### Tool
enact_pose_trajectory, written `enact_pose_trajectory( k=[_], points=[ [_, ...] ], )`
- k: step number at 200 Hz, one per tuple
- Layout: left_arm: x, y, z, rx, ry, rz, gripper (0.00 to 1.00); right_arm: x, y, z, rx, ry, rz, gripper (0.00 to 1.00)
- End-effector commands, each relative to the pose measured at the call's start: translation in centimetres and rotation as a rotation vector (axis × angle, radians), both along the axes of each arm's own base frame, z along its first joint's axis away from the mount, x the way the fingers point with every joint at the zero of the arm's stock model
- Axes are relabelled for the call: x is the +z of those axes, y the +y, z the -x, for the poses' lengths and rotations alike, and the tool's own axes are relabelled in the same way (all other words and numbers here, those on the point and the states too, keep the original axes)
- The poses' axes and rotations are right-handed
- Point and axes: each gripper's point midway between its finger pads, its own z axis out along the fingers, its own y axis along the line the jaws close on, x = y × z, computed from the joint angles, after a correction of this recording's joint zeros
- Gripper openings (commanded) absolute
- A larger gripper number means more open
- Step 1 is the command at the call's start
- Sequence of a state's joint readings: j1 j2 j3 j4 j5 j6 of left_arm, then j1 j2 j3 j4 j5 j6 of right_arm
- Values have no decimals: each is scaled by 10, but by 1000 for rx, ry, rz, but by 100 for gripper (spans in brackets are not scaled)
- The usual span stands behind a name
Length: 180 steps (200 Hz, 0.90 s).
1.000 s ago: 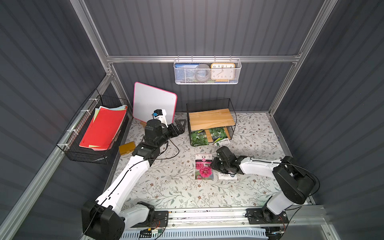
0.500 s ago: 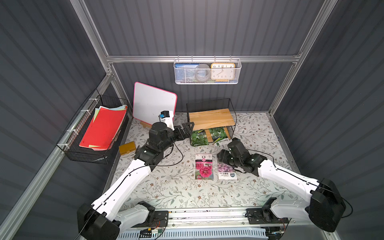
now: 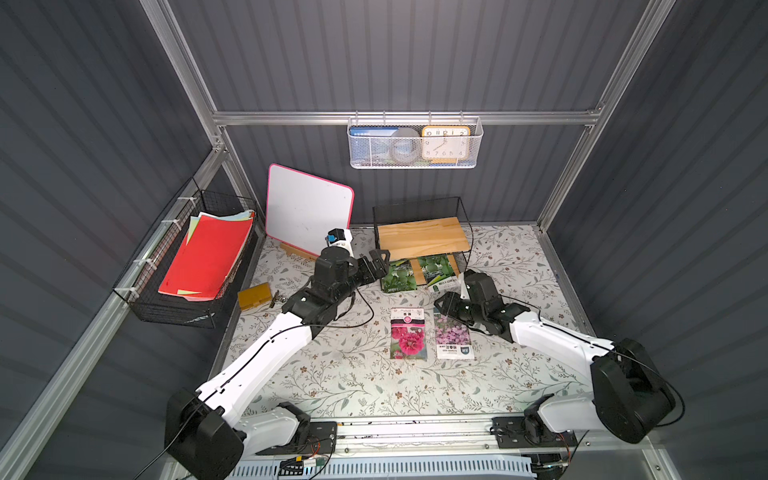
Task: Take the seed bag off the shelf
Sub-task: Pick up the seed packet from the shelf.
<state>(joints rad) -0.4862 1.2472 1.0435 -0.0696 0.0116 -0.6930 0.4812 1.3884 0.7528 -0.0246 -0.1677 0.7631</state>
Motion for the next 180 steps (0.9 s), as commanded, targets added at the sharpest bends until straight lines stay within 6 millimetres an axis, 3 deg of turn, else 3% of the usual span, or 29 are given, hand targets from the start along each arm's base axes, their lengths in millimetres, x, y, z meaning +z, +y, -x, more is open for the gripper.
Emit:
enact_pose_trajectory(
  k=[1,20,42,106,180],
  points=[
    [-10,-13,-3,-53,28,11,100,9,-14,-17,-91,-28,3,49],
    [-21,-12,-2,-48,48,7,100,-6,-28,-21,-183,21,-34,49],
    [-19,-9,1,-42,40,13,100,-18,-32,-29,-256,32,-127,49],
    [-8,-7,3,-45,15,-7,100,-27,-21,-76,-385,-14,-340,49],
    [-5,-5,8,-50,7,-10,100,-40,-31,-94,-499,-11,-323,48]
  ],
)
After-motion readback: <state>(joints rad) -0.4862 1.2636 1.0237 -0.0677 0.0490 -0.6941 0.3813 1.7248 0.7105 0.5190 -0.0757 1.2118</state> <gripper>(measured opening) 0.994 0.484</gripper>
